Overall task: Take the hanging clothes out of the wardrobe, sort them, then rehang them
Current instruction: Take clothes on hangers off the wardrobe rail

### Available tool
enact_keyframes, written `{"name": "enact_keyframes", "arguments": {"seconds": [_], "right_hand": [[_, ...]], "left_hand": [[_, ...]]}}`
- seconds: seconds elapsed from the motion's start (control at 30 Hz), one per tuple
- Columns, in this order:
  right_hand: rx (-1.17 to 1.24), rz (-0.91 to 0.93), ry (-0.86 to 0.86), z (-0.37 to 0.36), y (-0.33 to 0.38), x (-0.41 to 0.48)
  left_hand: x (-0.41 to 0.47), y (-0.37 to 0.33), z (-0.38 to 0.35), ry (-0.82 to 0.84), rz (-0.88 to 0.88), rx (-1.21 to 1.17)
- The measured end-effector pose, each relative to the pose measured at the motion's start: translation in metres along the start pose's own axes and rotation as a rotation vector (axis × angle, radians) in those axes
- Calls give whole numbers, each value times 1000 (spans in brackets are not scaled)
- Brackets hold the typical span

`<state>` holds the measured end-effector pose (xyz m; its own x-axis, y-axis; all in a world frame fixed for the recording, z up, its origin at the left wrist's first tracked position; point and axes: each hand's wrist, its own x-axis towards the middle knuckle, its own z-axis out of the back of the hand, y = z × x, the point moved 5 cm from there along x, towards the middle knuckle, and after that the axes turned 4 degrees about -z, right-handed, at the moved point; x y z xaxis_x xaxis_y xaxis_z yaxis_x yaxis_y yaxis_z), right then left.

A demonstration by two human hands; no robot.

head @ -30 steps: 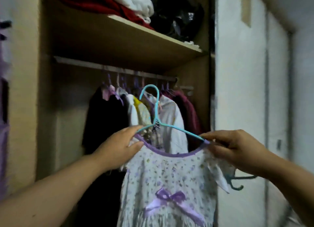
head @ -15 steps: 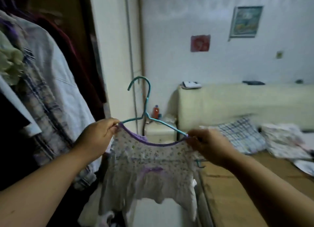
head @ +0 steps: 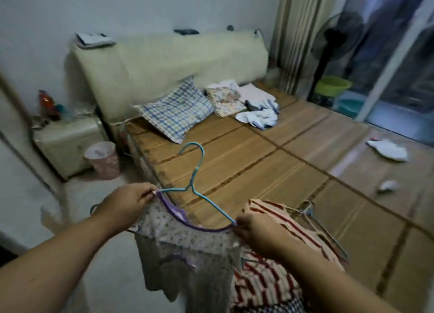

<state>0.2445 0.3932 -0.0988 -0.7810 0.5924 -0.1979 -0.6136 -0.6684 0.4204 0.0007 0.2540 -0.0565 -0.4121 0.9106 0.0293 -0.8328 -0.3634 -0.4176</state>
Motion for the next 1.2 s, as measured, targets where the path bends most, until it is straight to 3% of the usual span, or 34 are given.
{"name": "enact_keyframes", "arguments": {"seconds": [0.3,0.47,0.7,0.8,0.97,1.2], "right_hand": [[243,-512,131,-33,-206,-57],[283,-655,131,-34,-294,-36],[211,-741,192,-34,-386,14],[214,-755,196,-37,-411,34],[261,-773,124,-41,-434,64],[281,-775,15,-46,-429,78]], "left_hand": [[99,-121,-193,452,-174,128],[167,-171,-264,564,-173,183],[252,-208,-341,603,-171,228],[275,-214,-363,547,-130,215],[298,-217,-378,449,-52,146],[287,-218,-387,408,-72,104]]}}
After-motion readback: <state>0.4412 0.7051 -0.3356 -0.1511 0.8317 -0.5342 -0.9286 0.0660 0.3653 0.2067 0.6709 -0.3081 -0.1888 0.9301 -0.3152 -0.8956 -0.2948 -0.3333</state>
